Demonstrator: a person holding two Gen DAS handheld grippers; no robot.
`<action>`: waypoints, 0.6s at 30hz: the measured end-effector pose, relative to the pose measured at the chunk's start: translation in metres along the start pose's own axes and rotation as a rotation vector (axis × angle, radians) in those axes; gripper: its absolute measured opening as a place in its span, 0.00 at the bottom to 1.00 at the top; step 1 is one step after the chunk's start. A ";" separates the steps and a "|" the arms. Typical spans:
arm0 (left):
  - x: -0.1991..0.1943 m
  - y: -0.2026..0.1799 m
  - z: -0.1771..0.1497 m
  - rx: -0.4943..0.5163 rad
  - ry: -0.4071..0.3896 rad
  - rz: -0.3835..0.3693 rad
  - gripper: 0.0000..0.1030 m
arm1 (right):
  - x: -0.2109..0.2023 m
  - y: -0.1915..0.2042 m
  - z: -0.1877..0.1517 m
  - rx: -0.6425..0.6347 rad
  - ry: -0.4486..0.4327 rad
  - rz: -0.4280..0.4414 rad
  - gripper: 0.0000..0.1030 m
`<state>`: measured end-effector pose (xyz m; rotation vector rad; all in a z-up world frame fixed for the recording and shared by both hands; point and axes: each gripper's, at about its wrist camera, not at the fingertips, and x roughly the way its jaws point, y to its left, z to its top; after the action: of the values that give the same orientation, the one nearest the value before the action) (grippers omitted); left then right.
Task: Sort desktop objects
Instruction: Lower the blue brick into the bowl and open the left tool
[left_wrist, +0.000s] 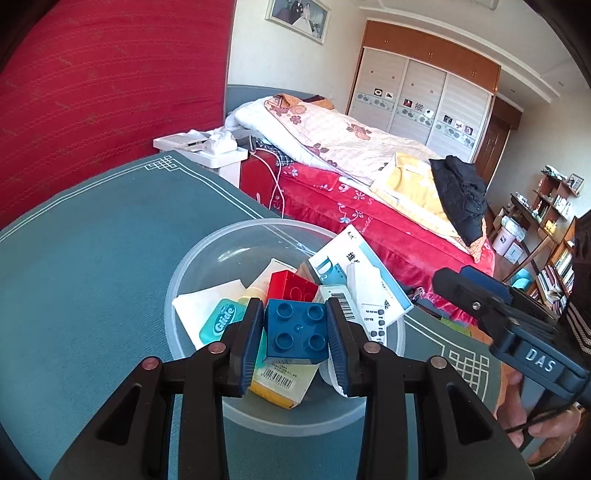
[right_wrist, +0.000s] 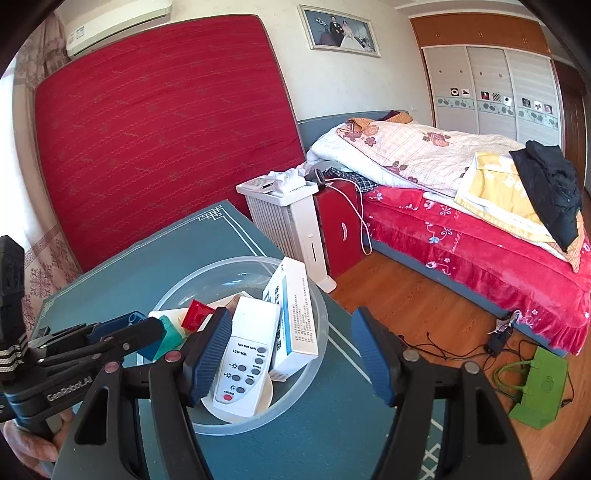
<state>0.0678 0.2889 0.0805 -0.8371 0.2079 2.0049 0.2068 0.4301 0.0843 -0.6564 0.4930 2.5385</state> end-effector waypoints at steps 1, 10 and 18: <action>0.004 -0.001 0.000 -0.002 0.008 -0.003 0.36 | 0.000 -0.001 0.000 0.003 0.000 0.001 0.70; 0.033 0.000 0.007 0.002 0.024 0.025 0.37 | 0.000 -0.011 -0.001 0.021 -0.007 0.004 0.70; 0.049 0.002 0.009 0.012 0.056 0.049 0.37 | -0.002 -0.022 -0.004 0.044 -0.001 0.006 0.70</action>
<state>0.0451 0.3261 0.0559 -0.8890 0.2739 2.0250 0.2207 0.4455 0.0768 -0.6378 0.5497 2.5264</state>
